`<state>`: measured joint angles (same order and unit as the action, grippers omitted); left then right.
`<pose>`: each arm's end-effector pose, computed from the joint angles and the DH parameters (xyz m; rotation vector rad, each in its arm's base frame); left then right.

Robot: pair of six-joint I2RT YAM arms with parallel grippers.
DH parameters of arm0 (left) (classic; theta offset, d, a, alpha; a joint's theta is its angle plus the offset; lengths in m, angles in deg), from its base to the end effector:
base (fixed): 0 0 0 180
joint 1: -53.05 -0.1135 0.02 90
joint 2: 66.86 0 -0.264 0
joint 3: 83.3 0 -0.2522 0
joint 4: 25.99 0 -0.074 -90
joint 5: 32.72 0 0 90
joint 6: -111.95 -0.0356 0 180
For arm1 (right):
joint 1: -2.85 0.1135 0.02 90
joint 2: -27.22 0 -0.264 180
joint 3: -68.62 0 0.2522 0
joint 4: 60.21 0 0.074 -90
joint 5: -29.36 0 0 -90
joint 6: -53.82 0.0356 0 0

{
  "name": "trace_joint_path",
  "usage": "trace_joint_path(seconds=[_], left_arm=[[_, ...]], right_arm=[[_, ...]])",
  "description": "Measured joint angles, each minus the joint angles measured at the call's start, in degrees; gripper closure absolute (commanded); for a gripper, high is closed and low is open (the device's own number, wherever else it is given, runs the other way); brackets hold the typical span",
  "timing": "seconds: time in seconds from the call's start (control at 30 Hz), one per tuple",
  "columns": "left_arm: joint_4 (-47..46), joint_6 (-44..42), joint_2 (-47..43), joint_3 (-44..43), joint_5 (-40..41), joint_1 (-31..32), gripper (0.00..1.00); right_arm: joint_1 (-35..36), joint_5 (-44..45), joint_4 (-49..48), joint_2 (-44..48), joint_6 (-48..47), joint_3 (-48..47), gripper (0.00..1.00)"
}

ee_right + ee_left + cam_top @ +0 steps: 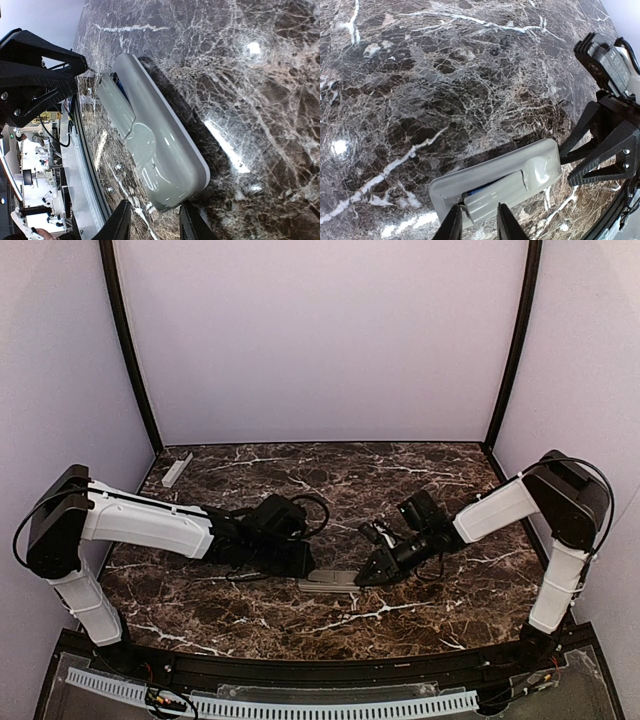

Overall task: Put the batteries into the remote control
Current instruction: Adjust the remote control without the battery cover.

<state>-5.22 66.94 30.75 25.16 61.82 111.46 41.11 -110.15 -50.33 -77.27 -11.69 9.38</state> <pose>0.1891 -0.3021 0.1845 0.2553 2.5085 -0.7206 0.2338 0.2189 0.1103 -0.7067 2.6146 1.4936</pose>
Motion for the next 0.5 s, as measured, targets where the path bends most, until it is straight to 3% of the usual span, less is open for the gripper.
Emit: trace_joint_path(seconds=[0.5], left_arm=[[3.30, 2.21, 0.00, 0.00, 2.89, 0.00, 0.74]], right_arm=[[1.73, -0.90, -1.36, -0.68, 1.40, 0.50, 0.69]])
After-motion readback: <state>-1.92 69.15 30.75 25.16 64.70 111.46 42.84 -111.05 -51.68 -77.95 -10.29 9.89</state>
